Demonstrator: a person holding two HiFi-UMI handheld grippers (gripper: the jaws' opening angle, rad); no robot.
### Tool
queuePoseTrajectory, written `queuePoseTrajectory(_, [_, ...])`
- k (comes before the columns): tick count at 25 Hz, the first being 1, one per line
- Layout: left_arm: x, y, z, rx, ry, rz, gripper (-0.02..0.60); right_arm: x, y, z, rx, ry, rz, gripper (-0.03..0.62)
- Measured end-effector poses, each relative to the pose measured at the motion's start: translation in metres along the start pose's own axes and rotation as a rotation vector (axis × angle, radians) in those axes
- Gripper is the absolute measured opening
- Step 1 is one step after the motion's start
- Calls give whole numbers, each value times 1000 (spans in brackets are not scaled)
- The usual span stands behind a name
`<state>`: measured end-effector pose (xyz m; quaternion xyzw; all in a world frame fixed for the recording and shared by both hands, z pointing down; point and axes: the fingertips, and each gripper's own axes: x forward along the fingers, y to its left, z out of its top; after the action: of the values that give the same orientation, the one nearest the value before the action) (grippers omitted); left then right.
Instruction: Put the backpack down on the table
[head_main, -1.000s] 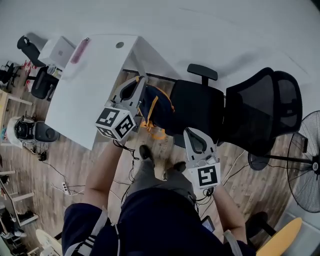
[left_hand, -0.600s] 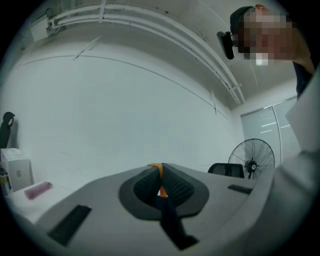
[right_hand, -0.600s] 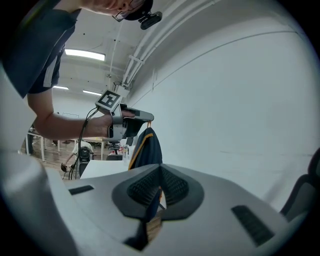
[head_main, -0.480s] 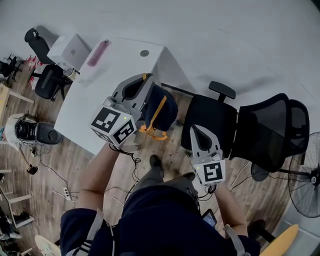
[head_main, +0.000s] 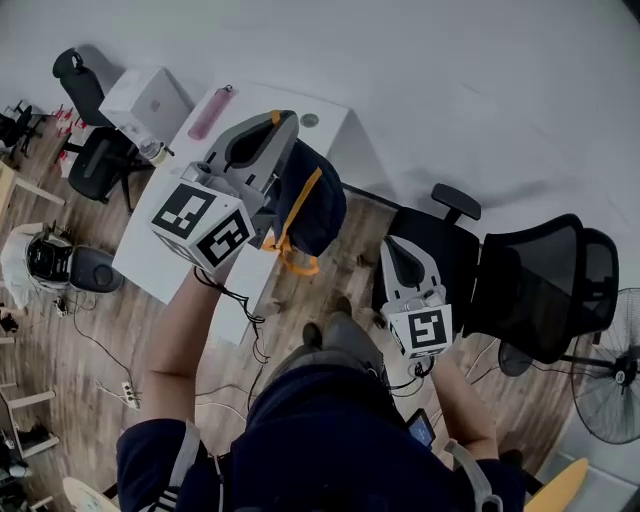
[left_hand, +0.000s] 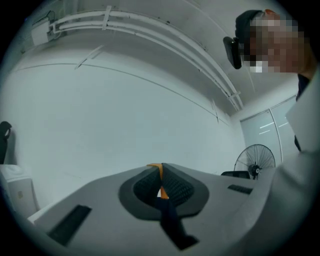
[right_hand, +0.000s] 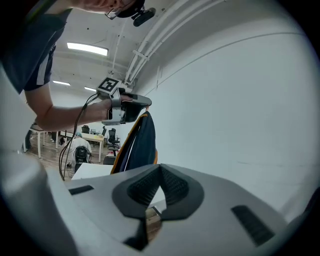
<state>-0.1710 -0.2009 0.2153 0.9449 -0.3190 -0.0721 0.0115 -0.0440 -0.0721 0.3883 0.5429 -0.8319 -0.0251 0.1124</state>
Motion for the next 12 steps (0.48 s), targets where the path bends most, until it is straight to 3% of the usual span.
queuePoseTrajectory(7, [7, 58, 13, 4, -16, 70, 3, 59, -12, 10, -9, -30, 52, 0])
queuePoseTrajectory(12, [31, 97, 11, 12, -12, 147, 3, 108, -47, 10, 1, -40, 100, 0])
